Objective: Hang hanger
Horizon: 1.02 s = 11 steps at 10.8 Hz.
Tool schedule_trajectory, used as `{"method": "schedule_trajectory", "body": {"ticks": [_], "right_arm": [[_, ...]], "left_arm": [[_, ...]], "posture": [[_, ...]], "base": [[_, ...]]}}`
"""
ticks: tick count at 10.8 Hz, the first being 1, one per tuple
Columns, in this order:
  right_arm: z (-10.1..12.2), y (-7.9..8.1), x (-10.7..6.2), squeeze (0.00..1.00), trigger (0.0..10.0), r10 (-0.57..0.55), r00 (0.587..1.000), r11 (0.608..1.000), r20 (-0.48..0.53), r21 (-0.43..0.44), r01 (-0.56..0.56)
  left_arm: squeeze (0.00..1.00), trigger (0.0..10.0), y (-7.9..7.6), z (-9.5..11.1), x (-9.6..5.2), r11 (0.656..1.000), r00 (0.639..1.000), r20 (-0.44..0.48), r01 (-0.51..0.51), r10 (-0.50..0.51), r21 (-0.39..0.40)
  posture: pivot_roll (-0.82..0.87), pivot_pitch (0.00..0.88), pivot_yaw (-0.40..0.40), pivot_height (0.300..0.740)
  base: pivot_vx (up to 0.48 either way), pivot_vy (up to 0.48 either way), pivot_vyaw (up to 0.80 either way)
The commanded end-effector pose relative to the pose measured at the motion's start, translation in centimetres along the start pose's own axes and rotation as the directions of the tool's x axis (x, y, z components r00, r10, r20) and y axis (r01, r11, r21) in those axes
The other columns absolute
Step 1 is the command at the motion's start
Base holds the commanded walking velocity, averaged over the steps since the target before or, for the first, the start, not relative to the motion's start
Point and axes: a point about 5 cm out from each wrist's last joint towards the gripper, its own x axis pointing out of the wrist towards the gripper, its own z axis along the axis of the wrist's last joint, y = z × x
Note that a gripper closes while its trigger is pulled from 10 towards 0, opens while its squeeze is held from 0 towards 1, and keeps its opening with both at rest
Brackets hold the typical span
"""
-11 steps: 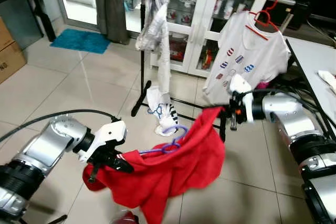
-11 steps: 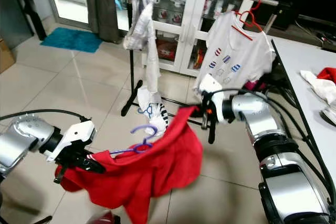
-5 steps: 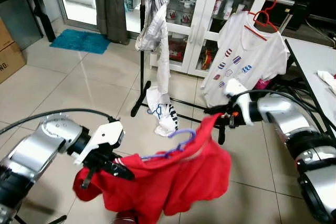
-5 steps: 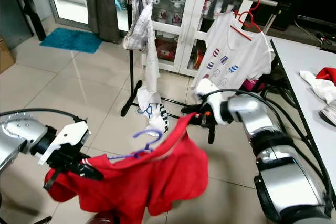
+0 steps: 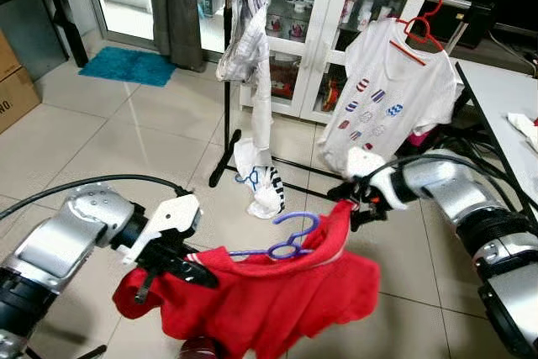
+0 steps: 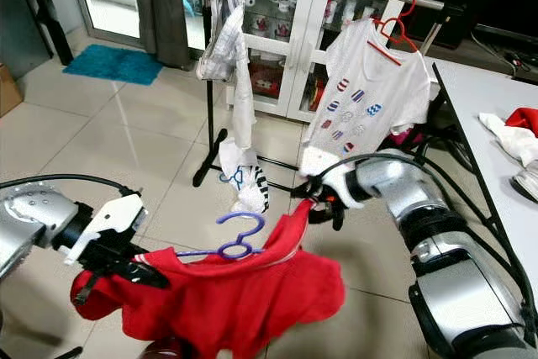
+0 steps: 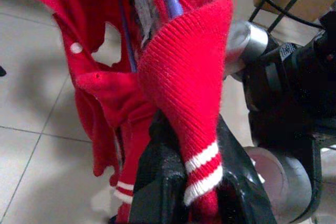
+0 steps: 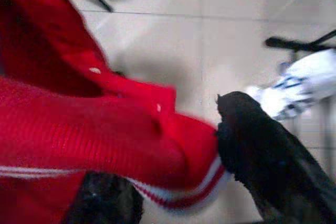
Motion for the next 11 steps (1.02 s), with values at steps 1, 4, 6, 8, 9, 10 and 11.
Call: {"method": "schedule_trajectory", "body": {"ticks": [1, 4, 6, 8, 9, 10, 11], "right_arm": [[0.7, -1.5, -0.6, 1.0, 10.0, -0.124, 0.99, 0.985, -0.065, -0.13, 0.115], [0.4, -3.5, -1.6, 0.0, 10.0, -0.411, 0.906, 0.906, -0.104, -0.157, 0.393], [-0.3, -3.4, -2.3, 0.0, 10.0, -0.429, 0.901, 0.903, -0.071, -0.07, 0.424], [-0.8, -3.6, -4.1, 0.0, 10.0, -0.489, 0.871, 0.866, 0.032, 0.139, 0.481], [-2.5, -2.2, -5.7, 0.0, 10.0, -0.414, 0.91, 0.897, 0.026, 0.18, 0.403], [-4.1, -0.6, -7.3, 0.0, 10.0, -0.311, 0.95, 0.933, 0.0, 0.191, 0.305], [-4.3, 0.3, -8.0, 0.0, 10.0, -0.228, 0.973, 0.954, 0.025, 0.207, 0.218]], "left_arm": [[0.0, 0.0, 0.3, 1.1, -0.2, 0.999, 1.0, 0.0, -0.008, 0.008, 0.05], [0.0, 0.0, 0.6, 1.2, -0.1, 0.998, 1.0, 0.01, -0.021, 0.02, 0.056], [0.0, 0.0, 0.7, 1.2, -0.2, 0.998, 0.999, 0.018, -0.035, 0.034, 0.052], [0.0, 0.0, 1.0, 1.4, -0.6, 0.995, 0.996, 0.045, -0.084, 0.081, 0.061], [0.0, 0.0, 0.8, 1.2, -1.4, 0.992, 0.993, 0.045, -0.109, 0.107, 0.059], [0.0, 0.0, 0.5, 1.0, -1.9, 0.99, 0.992, 0.045, -0.124, 0.121, 0.061], [0.0, 0.0, 0.4, 1.0, -2.1, 0.989, 0.99, 0.053, -0.134, 0.13, 0.065]], "posture": [[0.05, 0.0, -0.115, 0.74], [0.04, 0.0, -0.113, 0.74], [0.04, 0.0, -0.111, 0.74], [0.04, 0.0, -0.119, 0.74], [0.04, 0.0, -0.119, 0.74], [0.04, 0.0, -0.115, 0.74], [0.04, 0.0, -0.115, 0.74]], "base": [[0.0, 0.0, 0.0], [0.0, 0.0, 0.0], [0.0, 0.0, 0.0], [0.0, 0.0, 0.0], [0.0, 0.0, 0.0], [0.0, 0.0, 0.0], [0.0, 0.0, 0.0]]}}
